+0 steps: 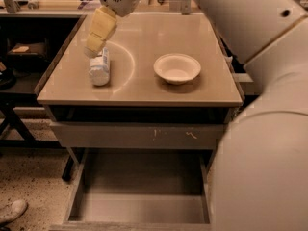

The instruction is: Place blue plastic bottle into middle drawer

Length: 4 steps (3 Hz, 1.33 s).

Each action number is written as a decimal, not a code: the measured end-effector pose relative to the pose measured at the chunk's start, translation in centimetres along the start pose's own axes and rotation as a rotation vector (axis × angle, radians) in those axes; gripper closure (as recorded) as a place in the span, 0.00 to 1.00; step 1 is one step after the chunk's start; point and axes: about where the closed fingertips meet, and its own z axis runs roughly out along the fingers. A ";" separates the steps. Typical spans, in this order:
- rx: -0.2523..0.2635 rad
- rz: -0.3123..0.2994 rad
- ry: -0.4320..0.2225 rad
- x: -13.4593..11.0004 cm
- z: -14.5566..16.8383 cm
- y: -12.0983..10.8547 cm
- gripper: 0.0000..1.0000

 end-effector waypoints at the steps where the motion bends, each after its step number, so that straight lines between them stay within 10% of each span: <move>1: -0.042 0.061 -0.006 -1.4 3.0 -1.7 0.00; 4: 0.023 0.146 -0.071 -3.1 6.3 -4.1 0.00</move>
Offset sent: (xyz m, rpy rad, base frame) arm 0.0225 0.0176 -0.0165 0.0250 0.0526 -0.0300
